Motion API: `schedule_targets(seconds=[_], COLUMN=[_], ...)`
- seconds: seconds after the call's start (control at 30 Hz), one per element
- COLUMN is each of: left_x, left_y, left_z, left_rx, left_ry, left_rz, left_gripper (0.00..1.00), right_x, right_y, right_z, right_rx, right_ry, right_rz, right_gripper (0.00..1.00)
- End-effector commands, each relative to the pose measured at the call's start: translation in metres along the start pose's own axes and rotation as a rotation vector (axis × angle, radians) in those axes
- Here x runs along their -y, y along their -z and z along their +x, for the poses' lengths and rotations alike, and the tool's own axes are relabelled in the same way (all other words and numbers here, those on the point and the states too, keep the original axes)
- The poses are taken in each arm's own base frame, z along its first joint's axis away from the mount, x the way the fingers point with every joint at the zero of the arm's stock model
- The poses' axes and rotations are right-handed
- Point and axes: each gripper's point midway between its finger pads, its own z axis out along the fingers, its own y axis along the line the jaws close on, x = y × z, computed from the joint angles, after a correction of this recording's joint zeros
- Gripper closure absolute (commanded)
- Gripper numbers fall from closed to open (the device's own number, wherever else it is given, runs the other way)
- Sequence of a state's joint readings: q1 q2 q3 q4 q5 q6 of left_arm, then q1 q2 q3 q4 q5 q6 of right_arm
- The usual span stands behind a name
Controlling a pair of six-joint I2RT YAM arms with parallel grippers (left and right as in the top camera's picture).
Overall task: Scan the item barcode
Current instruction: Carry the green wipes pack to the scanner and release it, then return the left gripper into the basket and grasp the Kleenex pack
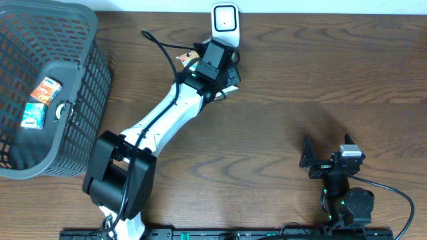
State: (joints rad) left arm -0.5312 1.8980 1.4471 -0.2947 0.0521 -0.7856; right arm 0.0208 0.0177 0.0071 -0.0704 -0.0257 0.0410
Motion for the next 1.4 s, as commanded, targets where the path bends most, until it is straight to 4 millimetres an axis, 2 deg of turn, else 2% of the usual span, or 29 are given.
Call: schedule_targets(seconds=[0.0, 0.23, 0.33, 0.43, 0.57, 0.67, 0.7, 0.8, 0.87, 0.9, 1.03, 1.13, 1.27, 1.37], left_x=[0.001, 0.005, 0.009, 0.015, 0.021, 0.024, 0.023, 0.011, -0.007, -0.022, -0.093, -0.145, -0.214, -0.263], left_y=[-0.016, -0.020, -0.013, 0.002, 0.037, 0.079, 0.096, 0.148, 0.181, 0.200, 0.277, 0.323, 0.358, 0.367], left_z=[0.011, 0.011, 0.006, -0.001, -0.019, -0.043, -0.054, -0.083, -0.103, -0.116, -0.162, -0.183, -0.188, -0.180], left_rx=[-0.013, -0.004, 0.007, 0.024, 0.066, 0.132, 0.164, 0.255, 0.327, 0.378, 0.590, 0.713, 0.757, 0.738], left_ry=[-0.004, -0.007, -0.029, -0.113, -0.200, -0.239, -0.236, -0.240, -0.225, -0.202, -0.065, 0.037, 0.175, 0.324], left_rz=[-0.016, -0.001, 0.016, 0.032, 0.051, 0.075, 0.080, 0.076, 0.040, 0.002, -0.185, -0.319, -0.475, -0.571], left_gripper=[0.57, 0.50, 0.50, 0.49, 0.49, 0.49, 0.44, 0.41, 0.40, 0.39, 0.38, 0.28, 0.25, 0.26], right_x=[0.003, 0.003, 0.003, 0.003, 0.003, 0.003, 0.003, 0.003, 0.003, 0.003, 0.003, 0.003, 0.003, 0.003], right_y=[0.000, 0.000, 0.000, 0.000, 0.000, 0.000, 0.000, 0.000, 0.000, 0.000, 0.000, 0.000, 0.000, 0.000], right_z=[0.002, 0.002, 0.002, 0.002, 0.002, 0.002, 0.002, 0.002, 0.002, 0.002, 0.002, 0.002, 0.002, 0.002], right_rx=[-0.006, -0.006, -0.005, -0.005, -0.006, -0.005, -0.005, -0.005, -0.005, -0.005, -0.005, -0.005, -0.005, -0.005], right_ry=[-0.011, -0.011, -0.011, -0.011, -0.011, -0.011, -0.011, -0.011, -0.011, -0.011, -0.011, -0.011, -0.011, -0.011], right_rz=[0.016, 0.016, 0.016, 0.016, 0.016, 0.016, 0.016, 0.017, 0.016, 0.016, 0.016, 0.016, 0.016, 0.016], right_gripper=[0.01, 0.01, 0.01, 0.01, 0.01, 0.01, 0.01, 0.01, 0.01, 0.01, 0.01, 0.01, 0.01, 0.01])
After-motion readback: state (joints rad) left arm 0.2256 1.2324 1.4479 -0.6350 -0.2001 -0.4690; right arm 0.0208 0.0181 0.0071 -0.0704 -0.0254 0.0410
